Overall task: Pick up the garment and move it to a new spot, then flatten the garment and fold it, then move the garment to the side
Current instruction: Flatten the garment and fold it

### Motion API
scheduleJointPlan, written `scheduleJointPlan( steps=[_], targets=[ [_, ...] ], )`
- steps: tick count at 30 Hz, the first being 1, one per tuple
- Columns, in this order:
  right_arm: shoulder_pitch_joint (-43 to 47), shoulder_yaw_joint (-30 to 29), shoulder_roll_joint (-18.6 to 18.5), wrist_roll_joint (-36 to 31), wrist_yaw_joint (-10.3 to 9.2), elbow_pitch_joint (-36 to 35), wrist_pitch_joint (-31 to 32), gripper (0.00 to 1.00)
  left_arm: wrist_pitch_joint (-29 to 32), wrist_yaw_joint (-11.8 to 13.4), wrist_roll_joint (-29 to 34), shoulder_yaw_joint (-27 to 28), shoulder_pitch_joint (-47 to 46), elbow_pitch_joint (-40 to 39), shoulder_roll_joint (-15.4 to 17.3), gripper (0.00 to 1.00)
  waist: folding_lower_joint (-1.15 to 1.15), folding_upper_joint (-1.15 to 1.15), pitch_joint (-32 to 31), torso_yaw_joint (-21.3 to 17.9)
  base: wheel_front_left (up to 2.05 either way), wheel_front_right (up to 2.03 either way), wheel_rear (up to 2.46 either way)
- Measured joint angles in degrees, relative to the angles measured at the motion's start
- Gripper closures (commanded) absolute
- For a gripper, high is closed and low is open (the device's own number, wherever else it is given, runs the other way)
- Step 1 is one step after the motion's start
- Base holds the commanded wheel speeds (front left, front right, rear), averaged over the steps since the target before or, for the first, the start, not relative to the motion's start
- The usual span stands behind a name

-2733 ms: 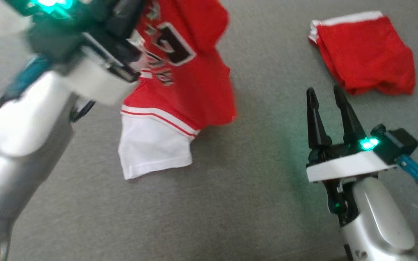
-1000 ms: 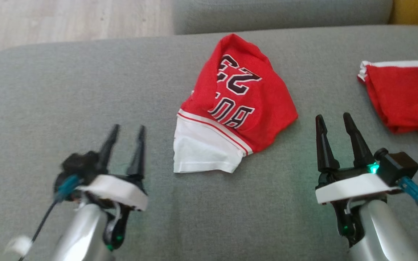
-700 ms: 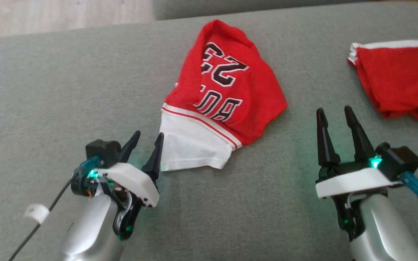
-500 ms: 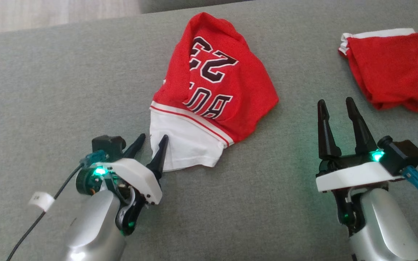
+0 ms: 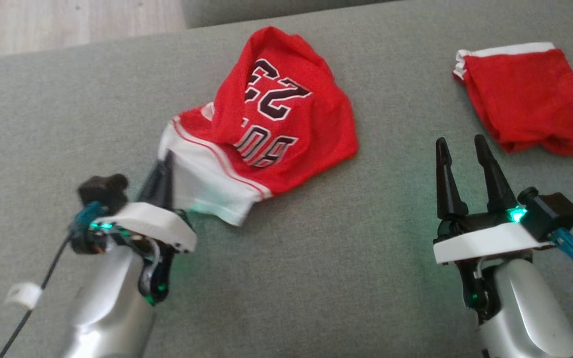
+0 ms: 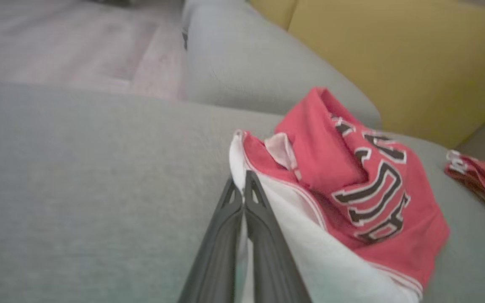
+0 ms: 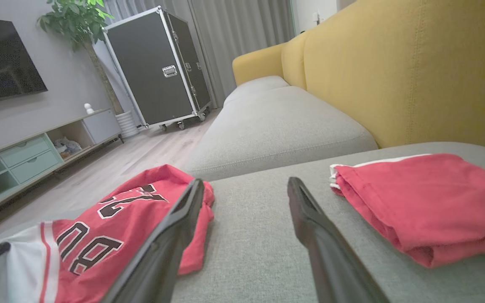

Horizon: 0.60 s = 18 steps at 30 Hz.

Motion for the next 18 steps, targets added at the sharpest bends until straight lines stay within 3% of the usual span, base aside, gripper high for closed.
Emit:
scheduleJointPlan(
  steps=[6,10,14,15,16,17,18],
  targets=[
    [0.21,0.26,0.01,-0.02,0.00,0.63,0.00,0.00,-7.86,2.57,0.23,4.39,0.17,-3.05,2.08,1.00,-0.01,0.00,-2.30,2.18,0.00,0.00,0.00],
    [0.46,0.13,0.00,-0.10,0.00,1.02,0.00,0.00,-9.24,4.95,0.23,7.72,1.52,-5.99,2.74,1.00,-0.01,0.00,-3.47,3.93,0.00,0.00,0.00],
    [1.40,0.23,0.01,-0.11,0.00,1.41,0.00,0.00,-9.73,5.82,0.97,9.10,5.17,-6.54,3.35,1.00,-0.01,0.00,-4.16,5.48,0.00,0.00,0.00],
    [1.57,0.23,0.01,-0.12,0.00,1.66,0.00,0.00,-9.73,6.11,1.51,9.02,6.16,-6.16,3.45,0.85,-0.01,0.00,-4.28,5.77,0.00,0.00,0.00],
    [1.60,0.22,0.01,-0.22,0.00,1.86,0.00,0.00,-9.73,6.51,1.92,8.92,7.00,-5.61,3.48,0.85,-0.01,0.00,-4.39,6.01,0.00,0.00,0.00],
    [1.59,0.25,0.01,-0.31,0.00,1.92,0.00,0.00,-9.73,7.20,2.10,8.96,7.67,-4.99,3.48,0.52,-0.01,0.00,-4.46,6.21,0.00,0.00,0.00],
    [1.58,0.25,0.01,-0.41,0.00,1.94,0.00,0.00,-9.73,7.97,2.48,8.99,8.17,-4.38,3.58,0.00,-0.01,0.00,-4.51,6.38,0.00,0.00,0.00]
  ],
)
